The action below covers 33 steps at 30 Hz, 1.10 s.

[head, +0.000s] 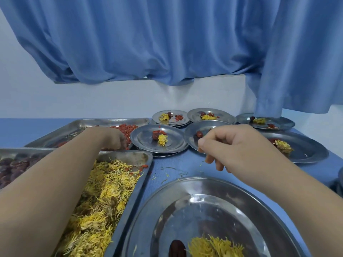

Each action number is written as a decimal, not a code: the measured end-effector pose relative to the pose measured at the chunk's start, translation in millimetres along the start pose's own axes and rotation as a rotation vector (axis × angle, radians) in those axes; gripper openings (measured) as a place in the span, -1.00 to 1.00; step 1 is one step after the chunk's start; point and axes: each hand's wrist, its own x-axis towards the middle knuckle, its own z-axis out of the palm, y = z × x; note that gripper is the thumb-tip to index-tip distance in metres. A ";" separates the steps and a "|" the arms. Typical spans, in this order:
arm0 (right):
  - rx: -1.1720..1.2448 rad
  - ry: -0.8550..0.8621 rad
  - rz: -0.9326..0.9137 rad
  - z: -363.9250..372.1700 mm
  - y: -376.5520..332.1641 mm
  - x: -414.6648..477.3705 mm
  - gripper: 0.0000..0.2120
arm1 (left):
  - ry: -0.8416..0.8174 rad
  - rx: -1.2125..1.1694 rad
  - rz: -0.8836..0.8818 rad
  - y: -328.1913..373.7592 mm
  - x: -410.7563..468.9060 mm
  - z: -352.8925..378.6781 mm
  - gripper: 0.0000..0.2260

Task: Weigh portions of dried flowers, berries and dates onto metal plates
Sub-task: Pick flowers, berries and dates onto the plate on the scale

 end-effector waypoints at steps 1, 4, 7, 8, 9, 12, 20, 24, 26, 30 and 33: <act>-0.003 0.003 0.000 -0.4 0.1 0.0 -0.75 | 0.020 0.015 -0.005 -0.1 -1.2 -0.4 -0.65; -0.002 0.014 0.007 -0.5 0.7 -0.1 -0.75 | 0.075 0.044 -0.029 -1.1 -3.6 -2.1 -0.68; -0.004 0.016 0.007 0.1 1.1 0.1 -0.76 | 0.097 0.030 -0.043 -0.7 -5.5 -5.1 -0.75; -0.001 0.017 0.009 0.5 1.1 0.2 -0.76 | 0.114 0.021 -0.042 0.0 -6.5 -6.7 -0.77; 0.004 0.019 0.011 0.8 1.2 0.3 -0.76 | 0.143 0.010 -0.035 0.3 -7.4 -8.8 -0.78; 0.016 0.021 0.020 1.3 1.3 0.1 -0.76 | 0.253 -0.033 -0.008 -1.8 -10.6 -17.6 -0.78; -0.008 0.031 0.006 -0.6 -0.4 -0.8 -0.75 | 0.318 -0.187 -0.007 -13.6 -19.4 -24.3 -0.81; -0.018 0.030 0.012 0.3 0.7 -0.6 -0.74 | 0.364 -0.260 -0.001 -14.6 -23.7 -24.7 -0.87; -0.025 0.027 0.017 0.7 1.1 -0.3 -0.75 | 0.382 -0.266 0.000 -13.8 -25.1 -24.7 -0.87; -0.031 0.031 0.015 0.7 2.0 0.0 -0.75 | 0.379 -0.290 -0.010 -13.4 -24.8 -21.6 -0.77; -0.024 0.047 0.020 0.9 3.3 1.0 -0.77 | 0.413 -0.304 -0.008 -13.1 -25.9 -19.1 -0.80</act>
